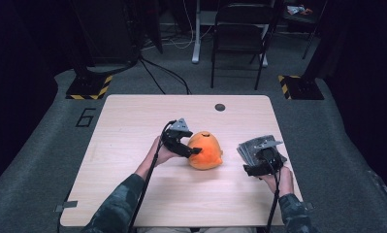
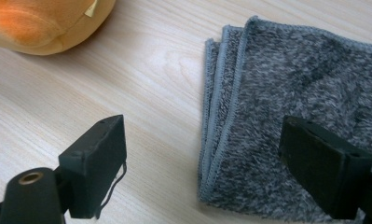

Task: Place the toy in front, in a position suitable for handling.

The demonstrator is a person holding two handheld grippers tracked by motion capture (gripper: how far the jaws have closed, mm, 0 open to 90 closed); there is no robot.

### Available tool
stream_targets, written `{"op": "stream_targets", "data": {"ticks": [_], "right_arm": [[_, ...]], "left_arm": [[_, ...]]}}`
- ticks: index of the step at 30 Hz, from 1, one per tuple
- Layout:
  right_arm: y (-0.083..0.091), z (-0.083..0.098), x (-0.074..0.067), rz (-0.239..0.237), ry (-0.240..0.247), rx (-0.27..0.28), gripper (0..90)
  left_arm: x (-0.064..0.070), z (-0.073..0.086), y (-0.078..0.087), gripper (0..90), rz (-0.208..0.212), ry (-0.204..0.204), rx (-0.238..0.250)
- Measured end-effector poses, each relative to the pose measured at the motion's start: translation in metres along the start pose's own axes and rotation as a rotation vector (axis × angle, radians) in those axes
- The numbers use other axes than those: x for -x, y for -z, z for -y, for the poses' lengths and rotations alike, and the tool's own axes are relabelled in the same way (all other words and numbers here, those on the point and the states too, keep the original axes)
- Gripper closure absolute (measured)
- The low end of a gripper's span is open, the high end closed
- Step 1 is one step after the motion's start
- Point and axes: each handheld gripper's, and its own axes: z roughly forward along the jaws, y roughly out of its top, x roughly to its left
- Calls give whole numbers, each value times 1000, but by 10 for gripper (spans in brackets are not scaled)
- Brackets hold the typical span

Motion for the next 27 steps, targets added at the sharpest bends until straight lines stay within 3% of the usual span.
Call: {"op": "stream_targets", "data": {"ticks": [4, 6, 9, 14, 18, 20, 22, 27], "right_arm": [[0, -3, 0, -22, 12, 10, 139], [0, -5, 1, -45, 44, 18, 144], [1, -8, 0, -57, 66, 34, 132], [2, -17, -6, -113, 119, 60, 87], [4, -26, -12, -155, 188, 86, 84], [4, -31, -15, -166, 225, 106, 85], [3, -36, -18, -184, 253, 118, 85], [-5, -56, -26, -233, 348, 142, 84]], "left_arm": [[7, 10, 13, 147, -24, 21, -12], [12, 19, 20, 139, -48, 40, -22], [21, 39, 33, 116, -81, 117, -3], [28, 64, 45, 84, -156, 152, -61], [34, 74, 52, 69, -184, 170, -73], [37, 77, 53, 72, -189, 156, -77], [38, 80, 51, 73, -189, 134, -98], [36, 81, 45, 73, -167, 130, -108]]}}
